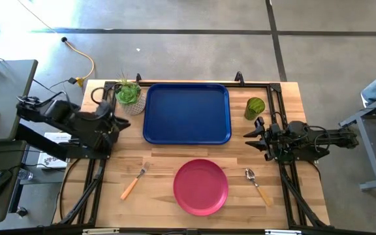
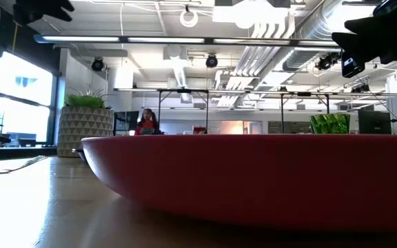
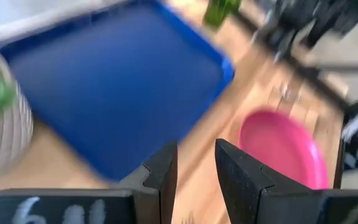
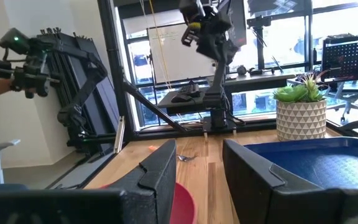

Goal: Pick and place plate/cup/fork/spoon on tray
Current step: Put the orange fork on the left on the blue tray

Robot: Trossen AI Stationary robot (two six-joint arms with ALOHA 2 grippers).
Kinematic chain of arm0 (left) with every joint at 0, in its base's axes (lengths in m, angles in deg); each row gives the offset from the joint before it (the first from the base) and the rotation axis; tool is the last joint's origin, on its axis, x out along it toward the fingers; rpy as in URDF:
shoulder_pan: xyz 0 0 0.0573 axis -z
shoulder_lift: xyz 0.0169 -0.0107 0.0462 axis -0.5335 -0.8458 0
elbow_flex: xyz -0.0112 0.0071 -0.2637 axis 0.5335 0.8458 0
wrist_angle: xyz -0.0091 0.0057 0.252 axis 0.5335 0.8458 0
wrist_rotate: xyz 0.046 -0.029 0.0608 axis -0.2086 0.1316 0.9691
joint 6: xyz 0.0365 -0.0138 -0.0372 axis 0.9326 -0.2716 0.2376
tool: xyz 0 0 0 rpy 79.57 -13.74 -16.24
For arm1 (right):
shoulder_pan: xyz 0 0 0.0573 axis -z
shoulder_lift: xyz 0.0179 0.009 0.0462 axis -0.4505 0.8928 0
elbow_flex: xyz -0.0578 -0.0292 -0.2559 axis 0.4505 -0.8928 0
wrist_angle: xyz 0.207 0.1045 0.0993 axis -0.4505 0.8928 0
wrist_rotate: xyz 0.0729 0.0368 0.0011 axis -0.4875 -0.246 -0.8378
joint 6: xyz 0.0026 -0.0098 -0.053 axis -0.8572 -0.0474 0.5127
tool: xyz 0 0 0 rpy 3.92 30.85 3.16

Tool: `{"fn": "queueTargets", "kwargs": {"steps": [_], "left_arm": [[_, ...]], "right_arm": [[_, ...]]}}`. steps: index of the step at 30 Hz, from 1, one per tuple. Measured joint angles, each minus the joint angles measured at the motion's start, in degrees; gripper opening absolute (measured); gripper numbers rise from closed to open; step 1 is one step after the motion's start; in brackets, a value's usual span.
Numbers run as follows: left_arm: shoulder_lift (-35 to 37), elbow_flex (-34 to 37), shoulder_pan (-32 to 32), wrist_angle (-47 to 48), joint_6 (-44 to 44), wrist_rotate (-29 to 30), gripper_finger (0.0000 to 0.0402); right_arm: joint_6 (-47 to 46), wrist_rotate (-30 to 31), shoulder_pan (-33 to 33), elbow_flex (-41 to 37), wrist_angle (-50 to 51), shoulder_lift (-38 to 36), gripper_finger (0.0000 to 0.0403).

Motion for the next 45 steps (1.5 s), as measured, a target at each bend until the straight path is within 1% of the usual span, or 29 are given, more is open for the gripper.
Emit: {"fn": "queueTargets", "kwargs": {"steps": [3, 8, 15, 19, 23, 26, 28, 34, 40, 45], "left_arm": [[-3.1, -1.3, 0.0, 6.2, -5.2, -5.2, 0.0097], [-7.4, -1.3, 0.0, 12.5, -13.7, -12.1, 0.0097], [-13.8, -1.3, 0.1, 13.6, -22.8, -18.0, 0.0097], [-18.0, -1.3, 1.4, 13.0, -22.6, -20.6, 0.0097], [-21.7, -1.2, 3.3, 12.8, -23.1, -21.1, 0.0097], [-23.5, -1.2, 4.2, 12.8, -24.7, -22.6, 0.0097], [-24.3, -1.2, 4.8, 12.7, -26.8, -23.6, 0.0097], [-25.3, -1.2, 7.7, 11.3, -30.5, -23.6, 0.0098], [-25.4, -1.2, 10.1, 7.6, -34.1, -23.7, 0.0121], [-28.1, -1.2, 12.3, 6.5, -38.1, -25.1, 0.0139]], "right_arm": [[0.0, 0.0, 0.0, 0.0, 0.0, 0.0, 0.0124], [0.0, 0.0, 0.0, 0.0, 0.0, 0.0, 0.0124], [0.0, 0.0, 0.0, 0.0, 0.0, 0.0, 0.0124], [0.0, 0.0, 0.0, 0.0, 0.1, 0.0, 0.0124], [0.0, 0.0, 0.0, 0.0, 0.1, 0.0, 0.0124], [0.0, 0.0, 0.0, 0.0, 0.1, 0.0, 0.0124], [0.0, 0.0, 0.0, 0.0, 0.1, 0.0, 0.0124], [0.0, 0.0, 0.0, 0.0, 0.1, 0.0, 0.0124], [0.0, 0.0, 0.0, 0.0, 0.1, 0.0, 0.0124], [0.0, 0.0, 0.0, 0.0, 0.1, 0.0, 0.0124]]}}
